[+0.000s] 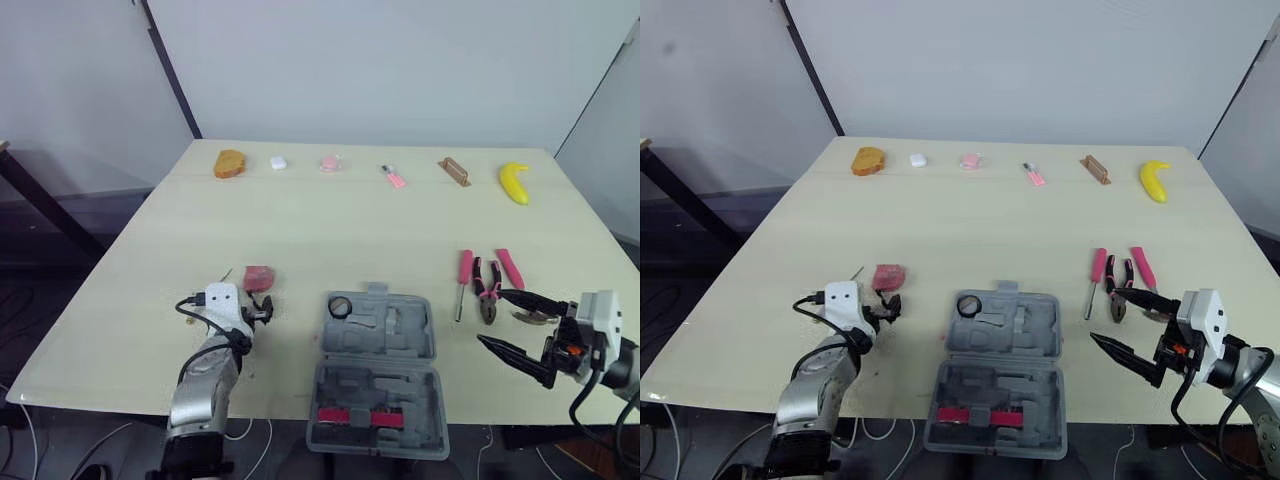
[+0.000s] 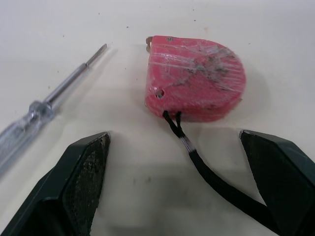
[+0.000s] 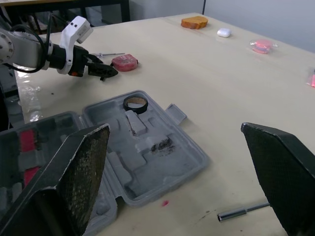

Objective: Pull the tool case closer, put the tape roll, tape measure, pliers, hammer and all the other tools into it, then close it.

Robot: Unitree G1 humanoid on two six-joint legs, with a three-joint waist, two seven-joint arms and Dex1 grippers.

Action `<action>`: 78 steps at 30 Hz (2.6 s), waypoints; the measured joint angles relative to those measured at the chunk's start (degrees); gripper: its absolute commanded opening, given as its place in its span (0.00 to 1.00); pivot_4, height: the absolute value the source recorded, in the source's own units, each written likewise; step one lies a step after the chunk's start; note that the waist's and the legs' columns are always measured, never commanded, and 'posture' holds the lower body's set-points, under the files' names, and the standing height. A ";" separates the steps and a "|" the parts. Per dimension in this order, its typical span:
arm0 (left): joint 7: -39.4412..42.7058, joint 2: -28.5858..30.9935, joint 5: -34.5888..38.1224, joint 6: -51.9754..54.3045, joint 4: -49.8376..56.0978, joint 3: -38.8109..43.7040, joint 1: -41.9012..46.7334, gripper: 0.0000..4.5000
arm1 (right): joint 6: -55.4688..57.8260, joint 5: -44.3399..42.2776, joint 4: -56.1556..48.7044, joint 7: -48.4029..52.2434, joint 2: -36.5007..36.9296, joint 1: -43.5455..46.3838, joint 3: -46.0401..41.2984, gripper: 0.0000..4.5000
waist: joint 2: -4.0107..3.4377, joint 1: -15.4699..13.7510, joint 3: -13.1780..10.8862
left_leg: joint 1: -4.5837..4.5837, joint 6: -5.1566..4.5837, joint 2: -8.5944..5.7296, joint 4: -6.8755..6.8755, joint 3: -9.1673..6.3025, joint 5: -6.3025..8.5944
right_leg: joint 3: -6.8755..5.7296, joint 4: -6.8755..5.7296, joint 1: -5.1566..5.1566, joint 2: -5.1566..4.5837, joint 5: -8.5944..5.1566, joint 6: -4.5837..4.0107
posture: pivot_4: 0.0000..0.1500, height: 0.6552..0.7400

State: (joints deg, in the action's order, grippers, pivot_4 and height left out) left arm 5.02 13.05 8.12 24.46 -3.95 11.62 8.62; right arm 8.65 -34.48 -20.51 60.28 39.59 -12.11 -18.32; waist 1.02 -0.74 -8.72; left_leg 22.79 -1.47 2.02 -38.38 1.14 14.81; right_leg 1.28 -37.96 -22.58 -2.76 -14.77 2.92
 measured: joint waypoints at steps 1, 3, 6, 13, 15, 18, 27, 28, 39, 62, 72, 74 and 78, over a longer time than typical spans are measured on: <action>0.05 0.25 -0.12 -0.10 -0.45 -0.03 0.32 0.79 | -0.11 0.24 0.01 0.00 -0.01 -0.01 0.01 1.00 | 0.00 0.00 0.00 | 0.00 0.00 0.00 0.00 0.00 0.00 | 0.00 0.00 0.00 0.00 0.00 0.00 | 1.00 1.00; 0.20 0.32 -0.14 -0.30 -1.00 -0.11 0.68 0.71 | -0.16 0.51 0.01 0.00 -0.04 -0.03 0.07 1.00 | 0.00 -0.01 0.00 | 0.00 0.00 0.01 0.00 0.00 0.00 | 0.01 0.00 0.00 0.00 0.00 0.00 | 1.00 1.00; 0.63 0.67 -0.27 -0.73 -1.50 -0.49 0.86 0.35 | -0.21 0.89 0.01 0.00 -0.29 -0.06 0.51 1.00 | -0.01 0.01 0.01 | 0.00 0.00 0.02 0.00 0.01 0.00 | 0.01 0.00 0.00 -0.01 0.00 0.00 | 1.00 1.00; 2.36 1.43 -1.21 -1.48 -0.01 -1.53 -1.39 0.00 | -0.26 1.02 -0.01 0.31 -0.57 -0.23 0.62 1.00 | -0.03 0.04 0.02 | -0.01 0.00 0.03 0.00 0.04 0.00 | 0.04 0.01 0.00 -0.02 0.00 0.00 | 1.00 1.00; 3.44 1.85 -1.20 -1.55 1.23 -2.25 -2.68 0.00 | -0.26 0.97 -0.04 0.53 -0.62 -0.33 0.63 1.00 | -0.04 0.08 0.03 | -0.01 0.00 0.06 0.01 0.05 0.00 | 0.06 0.02 0.00 -0.03 0.00 -0.01 | 1.00 1.00; 7.23 4.05 -1.24 -1.07 7.02 -4.79 -8.38 0.00 | -0.24 -0.37 -0.79 2.18 -0.66 -0.60 1.14 1.00 | -0.09 0.20 0.05 | -0.03 0.01 0.13 0.06 0.10 0.01 | 0.14 0.05 -0.01 -0.05 -0.01 -0.02 | 1.00 1.00; 16.00 10.70 0.06 2.85 23.76 -7.97 -24.91 0.00 | -0.47 -0.84 -0.99 8.81 1.85 -1.79 2.67 1.00 | -0.13 0.14 0.06 | -0.04 0.00 0.17 0.07 0.19 0.01 | 0.13 0.09 -0.05 -0.26 -0.14 -0.23 | 1.00 1.00; 16.35 10.98 0.12 2.92 24.74 -8.13 -26.15 0.00 | -0.51 -0.87 -1.00 9.42 1.98 -1.76 2.83 1.00 | -0.12 0.11 0.06 | -0.04 0.00 0.17 0.06 0.18 0.01 | 0.12 0.09 -0.05 -0.26 -0.14 -0.23 | 1.00 1.00; 18.56 12.36 1.03 2.52 34.25 -9.37 -39.39 0.00 | -1.62 -0.77 -0.05 13.30 2.57 0.18 4.59 1.00 | -0.08 0.05 0.02 | 0.00 0.00 0.17 0.07 0.20 0.02 | 0.10 0.14 -0.12 -0.32 -0.16 -0.23 | 1.00 1.00; 36.05 21.21 5.67 -13.50 31.84 -1.10 -45.95 0.99 | -6.38 1.31 6.71 15.61 1.70 2.48 6.69 1.00 | 0.01 0.00 -0.22 | 0.07 0.00 0.19 0.09 0.18 0.02 | 0.02 0.20 -0.21 -0.36 -0.16 -0.24 | 1.00 1.00; 40.34 23.93 3.98 -22.87 19.68 -0.45 -32.67 0.99 | -6.84 1.43 6.77 14.72 1.20 2.45 6.70 1.00 | -0.01 0.06 -0.23 | 0.08 0.00 0.18 0.09 0.21 0.02 | 0.02 0.20 -0.15 -0.29 -0.15 -0.24 | 1.00 1.00; 40.76 23.95 3.16 -23.60 18.09 -1.33 -30.97 0.99 | -6.85 1.45 6.76 14.44 1.10 2.44 6.70 1.00 | 0.00 0.11 -0.23 | 0.08 0.00 0.18 0.09 0.23 0.02 | 0.03 0.21 -0.15 -0.29 -0.15 -0.23 | 1.00 1.00; 41.51 23.54 2.49 -24.11 14.22 -3.85 -27.87 0.99 | -6.88 1.50 6.62 14.06 0.93 2.42 6.71 1.00 | 0.00 0.01 -0.24 | 0.06 0.00 0.18 0.09 0.18 0.02 | 0.00 0.16 -0.14 -0.26 -0.15 -0.23 | 1.00 1.00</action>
State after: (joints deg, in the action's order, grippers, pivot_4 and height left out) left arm 46.53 36.59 10.61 0.35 10.28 7.77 -19.25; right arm 1.77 -32.98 -13.89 74.34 40.53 -9.70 -11.61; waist 1.02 -0.73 -8.96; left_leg 22.85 -1.48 2.20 -38.29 1.32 14.83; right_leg 1.28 -37.79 -22.71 -3.02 -14.92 2.69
